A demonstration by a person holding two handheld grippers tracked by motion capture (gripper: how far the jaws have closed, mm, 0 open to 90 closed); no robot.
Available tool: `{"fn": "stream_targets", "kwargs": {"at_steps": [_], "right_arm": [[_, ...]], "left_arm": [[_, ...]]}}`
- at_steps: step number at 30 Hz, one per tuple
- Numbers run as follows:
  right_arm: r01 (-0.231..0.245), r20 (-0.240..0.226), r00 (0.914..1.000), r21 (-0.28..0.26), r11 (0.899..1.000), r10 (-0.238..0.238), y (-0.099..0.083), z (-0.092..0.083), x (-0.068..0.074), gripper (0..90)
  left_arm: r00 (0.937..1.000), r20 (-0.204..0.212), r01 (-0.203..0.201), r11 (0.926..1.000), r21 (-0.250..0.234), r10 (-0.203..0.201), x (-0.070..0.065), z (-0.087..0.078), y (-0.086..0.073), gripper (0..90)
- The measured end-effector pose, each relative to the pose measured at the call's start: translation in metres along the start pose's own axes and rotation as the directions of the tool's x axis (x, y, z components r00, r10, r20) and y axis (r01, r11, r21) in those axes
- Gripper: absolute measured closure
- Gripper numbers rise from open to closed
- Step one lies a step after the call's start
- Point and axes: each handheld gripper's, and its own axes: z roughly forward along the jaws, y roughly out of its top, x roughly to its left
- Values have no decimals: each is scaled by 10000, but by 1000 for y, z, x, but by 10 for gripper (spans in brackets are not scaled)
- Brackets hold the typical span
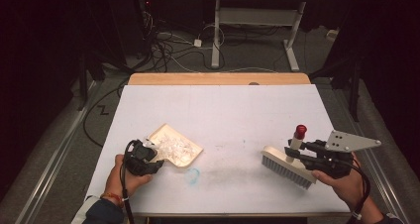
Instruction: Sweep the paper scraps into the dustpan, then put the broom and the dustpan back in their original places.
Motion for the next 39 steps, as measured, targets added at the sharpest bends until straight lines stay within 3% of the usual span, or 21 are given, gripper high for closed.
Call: {"fn": "stream_targets", "kwargs": {"at_steps": [7,13,20,21,23,24,25,30,32,35,39], "right_arm": [[-273,-131,9995,207,9994,276,-7,-6,-6,704],[-192,-186,9996,286,9994,198,-6,-6,-6,704],[-313,-520,9981,253,9992,326,-7,-4,-7,704],[-283,-644,9975,294,9992,301,-6,-4,-7,703],[-355,-711,9968,311,9989,376,-6,-3,-10,703],[-355,-711,9968,311,9989,376,-6,-3,-10,703],[-359,-746,9965,403,9985,388,-5,-2,-13,702],[-486,-397,9979,519,9975,507,-2,2,-21,698],[-624,-221,9977,544,9966,636,0,5,-26,689],[-686,273,9974,780,9946,667,6,15,-37,668],[-953,423,9949,863,9917,920,8,25,-49,654]], "left_arm": [[9989,-250,398,9992,-97,-400,11,5,3,633],[9954,-502,803,9965,-232,-814,19,7,4,631],[9833,-697,1642,9846,-592,-1682,26,7,2,632],[9778,-665,1943,9786,-679,-1987,25,9,1,624],[9758,-633,2044,9760,-755,-2093,23,9,2,536],[9753,-525,2101,9743,-816,-2147,20,9,2,536],[9752,-439,2122,9730,-906,-2168,17,8,2,484],[9828,-99,1824,9786,-950,-1842,1,5,-3,457],[9842,-79,1753,9803,-913,-1767,0,2,-5,423],[9839,95,1785,9763,-1220,-1787,2,-5,-9,427],[9924,244,1226,9821,-1430,-1203,-3,-9,-15,440]]}}
